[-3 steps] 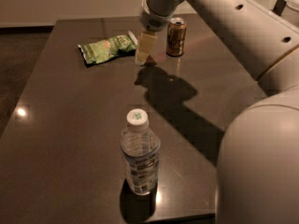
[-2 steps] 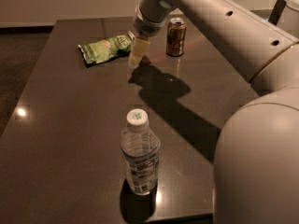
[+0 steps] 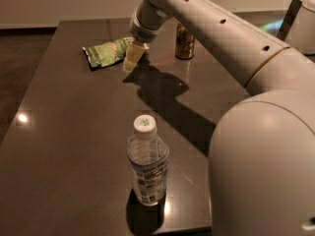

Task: Pick green jalapeno chip bag

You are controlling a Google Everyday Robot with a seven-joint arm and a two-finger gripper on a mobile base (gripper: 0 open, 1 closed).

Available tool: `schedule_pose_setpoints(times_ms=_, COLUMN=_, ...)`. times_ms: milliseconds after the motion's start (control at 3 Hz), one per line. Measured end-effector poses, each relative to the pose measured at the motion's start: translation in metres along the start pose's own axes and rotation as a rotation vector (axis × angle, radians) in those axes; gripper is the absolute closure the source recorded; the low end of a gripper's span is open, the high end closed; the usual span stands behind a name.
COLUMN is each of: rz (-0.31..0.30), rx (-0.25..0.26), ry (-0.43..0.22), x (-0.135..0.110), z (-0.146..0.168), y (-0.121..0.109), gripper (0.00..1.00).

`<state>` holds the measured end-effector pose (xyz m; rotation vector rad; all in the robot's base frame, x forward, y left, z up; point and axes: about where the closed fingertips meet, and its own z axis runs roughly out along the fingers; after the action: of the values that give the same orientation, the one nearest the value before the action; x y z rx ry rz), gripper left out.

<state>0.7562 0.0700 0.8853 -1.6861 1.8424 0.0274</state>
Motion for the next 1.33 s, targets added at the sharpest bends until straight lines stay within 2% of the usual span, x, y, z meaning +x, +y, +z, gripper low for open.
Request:
schedule_pose_setpoints(times_ms=333, rz=0.058, rx=-0.005, ry=-0.005, x=-0.007, z=0.009, y=-0.007, gripper=0.00)
schedule_pose_setpoints(times_ms=667, rz=0.142, rx=-0.032, ry=-0.002, x=-0.009, z=0.016, y=-0.011, gripper=0.00)
schedule_pose_setpoints(times_ms=1000, rz=0.217, rx=-0.034, ry=-0.006, x=-0.009, z=0.018, y=-0.012, gripper=0.00)
schedule_pose_setpoints(times_ms=1333, rz=0.297, rx=-0.003, ry=-0.029, x=-0.005, z=0.022, y=-0.010, gripper=0.00)
